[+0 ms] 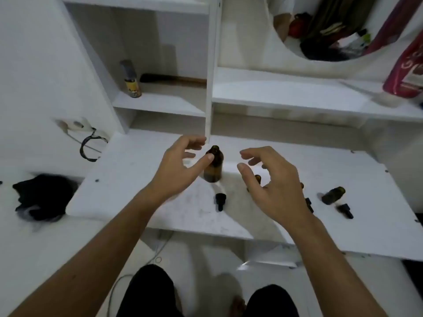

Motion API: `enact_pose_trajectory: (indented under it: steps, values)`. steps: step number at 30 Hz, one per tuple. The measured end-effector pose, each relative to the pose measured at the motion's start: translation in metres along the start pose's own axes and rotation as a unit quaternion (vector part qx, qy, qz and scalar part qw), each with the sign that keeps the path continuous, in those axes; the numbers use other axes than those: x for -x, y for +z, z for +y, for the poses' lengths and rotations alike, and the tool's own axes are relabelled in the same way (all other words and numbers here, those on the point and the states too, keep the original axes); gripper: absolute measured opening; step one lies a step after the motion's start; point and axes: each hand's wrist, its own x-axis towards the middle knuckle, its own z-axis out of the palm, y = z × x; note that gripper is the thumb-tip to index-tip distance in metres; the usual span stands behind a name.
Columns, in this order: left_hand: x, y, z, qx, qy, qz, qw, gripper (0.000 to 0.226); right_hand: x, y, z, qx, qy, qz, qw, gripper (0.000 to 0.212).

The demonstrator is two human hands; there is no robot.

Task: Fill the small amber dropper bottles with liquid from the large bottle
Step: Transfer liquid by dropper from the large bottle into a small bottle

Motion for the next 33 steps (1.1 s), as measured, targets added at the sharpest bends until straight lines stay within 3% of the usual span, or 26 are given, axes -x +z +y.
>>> enact_pose_trajectory:
  steps: [5,10,15,18,21,27,30,33]
  values:
    - [0.016,0.018,-0.006,0.024,-0.014,-0.015,1.0,0.047,0.037,0.014,-0.003,0.002,0.021,0.002,1.0,0.021]
    - [0.021,0.026,-0.009,0.028,-0.021,-0.013,0.999,0.051,0.058,0.021,-0.004,0.037,0.029,-0.066,0.997,0.028]
    - [0.024,0.032,-0.021,0.028,-0.013,0.0,1.0,0.05,0.057,0.033,0.001,0.089,-0.029,-0.172,0.981,0.05]
    - [0.024,0.032,-0.027,0.021,-0.015,0.005,1.0,0.047,0.052,0.042,0.005,0.126,-0.068,-0.185,0.972,0.042]
    - [0.023,0.033,-0.03,0.016,-0.014,0.009,1.0,0.048,0.047,0.047,0.008,0.147,-0.1,-0.171,0.969,0.022]
    - [0.021,0.033,-0.032,0.023,-0.019,0.013,0.999,0.047,0.042,0.051,0.004,0.167,-0.148,-0.165,0.961,0.017]
    - [0.02,0.033,-0.034,0.027,-0.02,0.015,0.999,0.046,0.033,0.04,-0.009,0.1,-0.112,-0.098,0.984,0.011]
    - [0.02,0.035,-0.035,0.018,-0.022,0.015,0.999,0.045,0.017,0.02,-0.027,-0.009,-0.055,0.026,0.998,0.009]
